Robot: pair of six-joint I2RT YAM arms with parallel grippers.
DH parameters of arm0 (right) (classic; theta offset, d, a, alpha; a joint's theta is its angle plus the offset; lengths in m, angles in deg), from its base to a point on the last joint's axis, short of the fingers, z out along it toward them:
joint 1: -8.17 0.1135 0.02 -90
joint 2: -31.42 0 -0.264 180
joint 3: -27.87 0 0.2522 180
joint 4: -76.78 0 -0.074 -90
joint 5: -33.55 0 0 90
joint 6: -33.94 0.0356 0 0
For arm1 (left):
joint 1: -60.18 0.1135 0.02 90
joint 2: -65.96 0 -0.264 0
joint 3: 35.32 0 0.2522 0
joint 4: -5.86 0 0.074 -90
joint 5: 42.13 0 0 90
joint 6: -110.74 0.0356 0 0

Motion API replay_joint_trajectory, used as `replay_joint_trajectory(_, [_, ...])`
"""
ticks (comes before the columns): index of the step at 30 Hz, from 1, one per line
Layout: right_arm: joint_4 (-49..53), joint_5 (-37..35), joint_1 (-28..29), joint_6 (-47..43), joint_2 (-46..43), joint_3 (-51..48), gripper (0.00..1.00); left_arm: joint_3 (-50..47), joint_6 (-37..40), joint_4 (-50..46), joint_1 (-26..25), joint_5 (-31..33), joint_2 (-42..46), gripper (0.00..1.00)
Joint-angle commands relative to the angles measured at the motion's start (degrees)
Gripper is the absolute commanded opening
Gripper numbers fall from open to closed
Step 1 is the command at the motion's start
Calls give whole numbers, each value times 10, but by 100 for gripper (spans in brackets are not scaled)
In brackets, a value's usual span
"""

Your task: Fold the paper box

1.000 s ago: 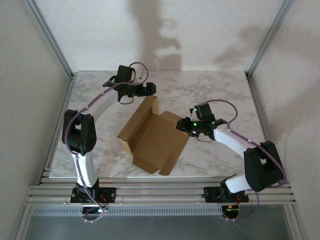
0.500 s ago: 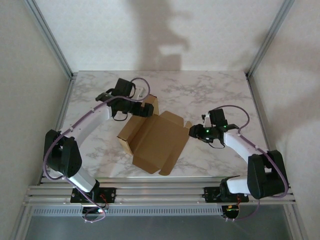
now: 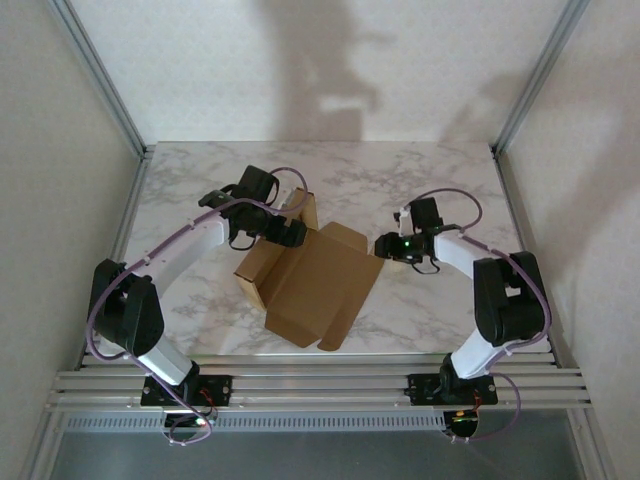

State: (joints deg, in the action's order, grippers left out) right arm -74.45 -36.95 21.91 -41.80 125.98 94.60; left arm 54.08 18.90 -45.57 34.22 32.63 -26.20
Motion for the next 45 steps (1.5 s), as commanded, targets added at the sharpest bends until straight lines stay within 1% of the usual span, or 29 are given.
replay_joint_trajectory(1, [14,0,-3,-30,33,38,51,-6,6,-18,0,24,7,99])
replay_joint_trajectory(5, [27,20,-4,-38,63,66,48,-7,3,-17,0,26,8,99])
replay_joint_trajectory(10, [44,31,-3,-43,84,84,47,-10,0,-15,5,23,9,99])
replay_joint_trajectory(15, [68,40,-2,-58,88,90,42,-16,-2,-8,13,11,11,99])
replay_joint_trajectory(21, [91,46,0,-82,76,93,30,-25,-4,5,32,-10,9,99])
replay_joint_trajectory(28, [114,57,7,-104,50,103,12,-21,5,7,51,-37,-1,100])
replay_joint_trajectory(32, [137,56,15,-110,24,111,5,-9,15,3,66,-54,-11,100])
replay_joint_trajectory(35, [175,51,22,-110,-2,130,3,2,19,-2,76,-67,-20,100])
replay_joint_trajectory(38, [245,20,34,-117,-24,177,2,12,21,-7,83,-88,-33,99])
replay_joint_trajectory(41, [322,-4,53,-128,-33,246,2,19,20,-8,89,-112,-47,99])
replay_joint_trajectory(45, [441,-35,82,-150,-7,375,2,27,14,-1,99,-143,-64,99])
